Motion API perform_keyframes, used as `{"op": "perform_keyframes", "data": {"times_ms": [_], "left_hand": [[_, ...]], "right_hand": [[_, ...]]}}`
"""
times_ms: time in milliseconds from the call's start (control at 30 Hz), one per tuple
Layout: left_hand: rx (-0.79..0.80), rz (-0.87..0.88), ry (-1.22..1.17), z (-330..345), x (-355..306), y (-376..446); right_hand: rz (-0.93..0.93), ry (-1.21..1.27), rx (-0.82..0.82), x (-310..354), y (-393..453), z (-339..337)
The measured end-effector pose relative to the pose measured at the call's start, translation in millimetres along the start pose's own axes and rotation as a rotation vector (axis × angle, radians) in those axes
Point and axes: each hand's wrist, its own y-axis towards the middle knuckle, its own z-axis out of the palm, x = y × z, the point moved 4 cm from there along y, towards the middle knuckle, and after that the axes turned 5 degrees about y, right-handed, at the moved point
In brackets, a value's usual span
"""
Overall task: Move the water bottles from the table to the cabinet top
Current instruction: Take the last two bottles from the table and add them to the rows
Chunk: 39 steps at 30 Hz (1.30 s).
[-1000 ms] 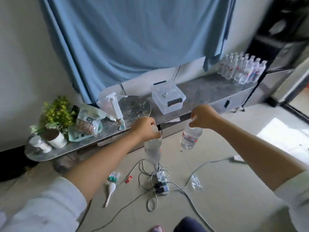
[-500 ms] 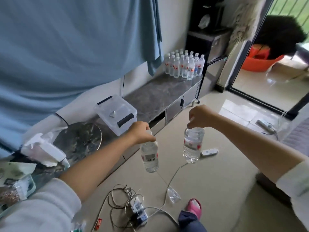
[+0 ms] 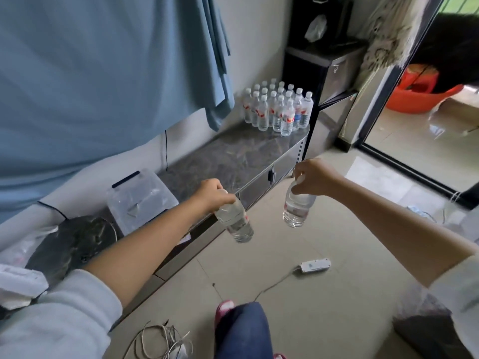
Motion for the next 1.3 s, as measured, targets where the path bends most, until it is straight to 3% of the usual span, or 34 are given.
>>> {"op": "perform_keyframes", "data": {"times_ms": [233,567,833,1033,1300], "left_hand": [[0.033,0.047,-0.033,-15,-50,112],[0.160,0.110,-0.111,-40,-127,289],[0.095,-0.032,-0.270,-34,-167,408],[-0.013,-0.185,-0.408,-13,-188,484],[-0.114,-0.377,-0.386,19,-234,568]], "right_hand": [[0.082,0.054,0.004,-54,96,-19],[0.170,0.004,0.050,-81,270,-50],[0.161,0.084,0.022,-109,384,-74],[0.123,0.066,0.147,-144,456,-75],[0.014,0.021,0.330,-198,546,-77]]}}
